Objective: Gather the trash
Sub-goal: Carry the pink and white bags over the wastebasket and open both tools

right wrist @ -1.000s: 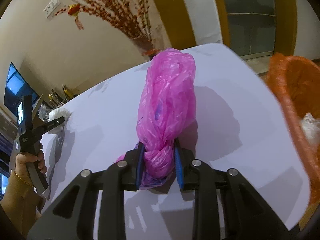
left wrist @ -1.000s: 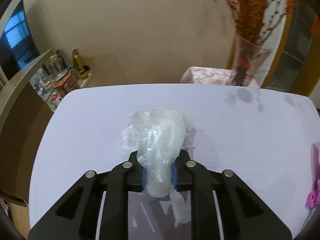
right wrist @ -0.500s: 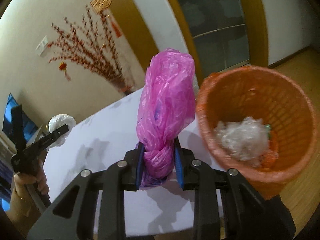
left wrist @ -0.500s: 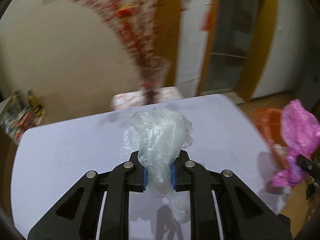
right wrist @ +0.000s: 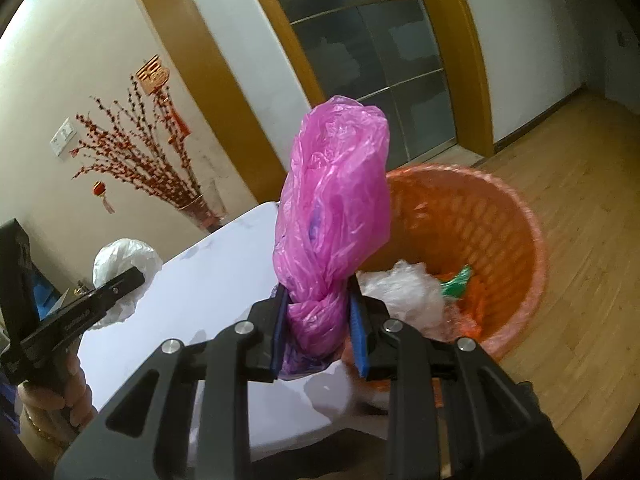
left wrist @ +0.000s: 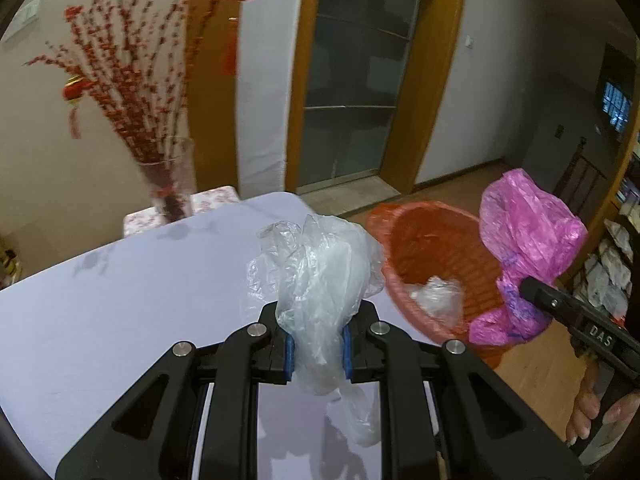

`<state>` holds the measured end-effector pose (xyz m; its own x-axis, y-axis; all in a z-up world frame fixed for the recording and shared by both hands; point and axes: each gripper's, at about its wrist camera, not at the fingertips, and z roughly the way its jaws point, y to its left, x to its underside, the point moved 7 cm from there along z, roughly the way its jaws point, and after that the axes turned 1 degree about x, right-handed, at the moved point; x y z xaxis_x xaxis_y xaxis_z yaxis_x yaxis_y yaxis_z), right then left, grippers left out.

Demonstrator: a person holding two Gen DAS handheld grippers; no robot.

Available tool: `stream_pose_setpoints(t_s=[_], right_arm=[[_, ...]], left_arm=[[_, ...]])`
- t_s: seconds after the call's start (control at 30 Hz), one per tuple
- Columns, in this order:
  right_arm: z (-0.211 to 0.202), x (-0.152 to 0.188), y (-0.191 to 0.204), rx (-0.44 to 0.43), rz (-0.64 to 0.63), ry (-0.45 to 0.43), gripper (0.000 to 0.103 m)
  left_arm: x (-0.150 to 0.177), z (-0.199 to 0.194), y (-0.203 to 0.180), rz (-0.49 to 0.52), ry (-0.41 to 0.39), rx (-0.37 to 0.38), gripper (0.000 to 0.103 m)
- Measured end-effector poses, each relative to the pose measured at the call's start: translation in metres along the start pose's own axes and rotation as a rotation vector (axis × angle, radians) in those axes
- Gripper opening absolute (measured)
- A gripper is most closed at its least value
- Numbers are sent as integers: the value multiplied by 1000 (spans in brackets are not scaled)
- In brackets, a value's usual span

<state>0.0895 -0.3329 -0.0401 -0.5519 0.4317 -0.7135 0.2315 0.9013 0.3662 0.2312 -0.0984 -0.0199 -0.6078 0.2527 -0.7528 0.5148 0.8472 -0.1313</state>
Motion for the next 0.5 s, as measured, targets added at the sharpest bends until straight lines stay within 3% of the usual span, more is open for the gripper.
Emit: stream_pose_setpoints(t_s=[0.5], right_arm=[[-9, -16, -43, 78, 13, -42, 27]], left_arm=[[-5, 28, -68, 65, 17, 139, 17]])
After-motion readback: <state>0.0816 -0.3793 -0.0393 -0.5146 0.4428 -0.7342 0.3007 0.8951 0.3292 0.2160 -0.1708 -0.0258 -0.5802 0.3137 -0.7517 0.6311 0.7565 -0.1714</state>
